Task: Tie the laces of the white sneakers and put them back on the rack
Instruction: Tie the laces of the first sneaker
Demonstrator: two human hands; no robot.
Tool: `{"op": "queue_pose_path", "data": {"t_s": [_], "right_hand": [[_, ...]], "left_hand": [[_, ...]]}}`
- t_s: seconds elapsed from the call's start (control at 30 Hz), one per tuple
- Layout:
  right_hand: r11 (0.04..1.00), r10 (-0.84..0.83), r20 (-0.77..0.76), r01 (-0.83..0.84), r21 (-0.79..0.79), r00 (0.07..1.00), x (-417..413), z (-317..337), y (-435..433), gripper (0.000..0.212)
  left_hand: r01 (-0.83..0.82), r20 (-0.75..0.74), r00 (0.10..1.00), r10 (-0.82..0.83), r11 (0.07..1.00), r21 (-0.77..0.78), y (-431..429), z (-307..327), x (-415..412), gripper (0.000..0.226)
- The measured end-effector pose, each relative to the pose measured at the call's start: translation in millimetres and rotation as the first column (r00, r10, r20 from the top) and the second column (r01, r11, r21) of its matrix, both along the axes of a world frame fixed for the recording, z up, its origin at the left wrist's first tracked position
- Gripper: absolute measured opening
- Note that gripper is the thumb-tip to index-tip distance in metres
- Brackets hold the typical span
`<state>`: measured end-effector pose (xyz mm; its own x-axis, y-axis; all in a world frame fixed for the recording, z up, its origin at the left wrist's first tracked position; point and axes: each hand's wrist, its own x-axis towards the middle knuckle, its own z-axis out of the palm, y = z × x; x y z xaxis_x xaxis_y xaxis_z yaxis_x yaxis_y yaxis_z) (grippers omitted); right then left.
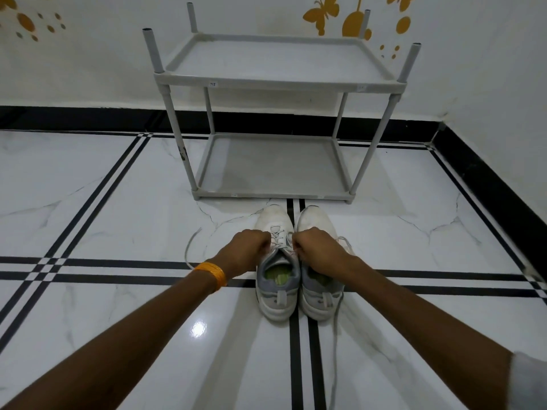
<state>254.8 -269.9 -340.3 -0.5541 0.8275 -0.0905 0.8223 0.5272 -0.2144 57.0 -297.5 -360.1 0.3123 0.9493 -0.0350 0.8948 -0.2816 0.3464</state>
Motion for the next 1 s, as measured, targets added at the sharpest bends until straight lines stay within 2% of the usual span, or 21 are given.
{"op": "queue_pose_path", "data": {"t_s": [0.07,0.17,0.3,0.43,0.53,0.6,0.67,0.73,0.8,0.9,1.0], "right_hand": [[0.993,0.056,0.154,-0.071,0.093,0.986,3,0,0,0.026],[0.977,0.102,0.292,-0.151,0.15,0.951,7,1,-2,0.033],[0.979,0.098,0.35,-0.153,0.133,0.932,6,0,-6,0.028],[0.988,0.076,0.361,-0.118,0.097,0.93,6,0,-9,0.025],[0.999,0.018,0.24,-0.01,-0.031,0.971,5,4,-7,0.02],[0.979,-0.015,0.119,0.039,-0.201,0.993,10,11,5,0.015],[0.905,-0.063,-0.07,0.027,-0.424,0.996,17,20,16,0.013],[0.777,-0.229,-0.339,-0.038,-0.628,0.913,19,29,17,0.015],[0.685,-0.416,-0.487,-0.088,-0.723,0.767,13,26,14,0.022],[0.629,-0.631,-0.567,-0.078,-0.773,0.531,-7,4,8,0.025],[0.556,-0.766,-0.571,-0.14,-0.819,0.295,-23,-11,-1,0.025]], "left_hand": [[0.049,-0.121,0.992,-0.042,0.998,0.048,4,3,-7,0.02],[0.085,-0.189,0.98,-0.065,0.992,0.098,4,1,-16,0.023],[0.082,-0.166,0.984,-0.064,0.991,0.105,-3,-11,-14,0.036],[0.024,-0.142,0.99,-0.012,0.996,0.082,-4,-16,-11,0.033],[-0.03,-0.103,0.994,0.037,0.997,0.073,-7,-17,-8,0.025],[-0.049,-0.065,0.997,0.052,0.998,0.048,-7,-18,-8,0.024],[-0.052,-0.058,0.997,0.053,0.998,0.03,-7,-19,-8,0.025],[-0.055,-0.055,0.997,0.056,0.998,0.025,-6,-20,-8,0.027],[-0.062,-0.039,0.997,0.062,0.998,0.023,-7,-22,-8,0.028],[-0.052,-0.033,0.998,0.053,0.998,0.02,-8,-21,-7,0.025],[-0.037,-0.04,0.999,0.038,0.999,0.018,-7,-17,-8,0.025]]}}
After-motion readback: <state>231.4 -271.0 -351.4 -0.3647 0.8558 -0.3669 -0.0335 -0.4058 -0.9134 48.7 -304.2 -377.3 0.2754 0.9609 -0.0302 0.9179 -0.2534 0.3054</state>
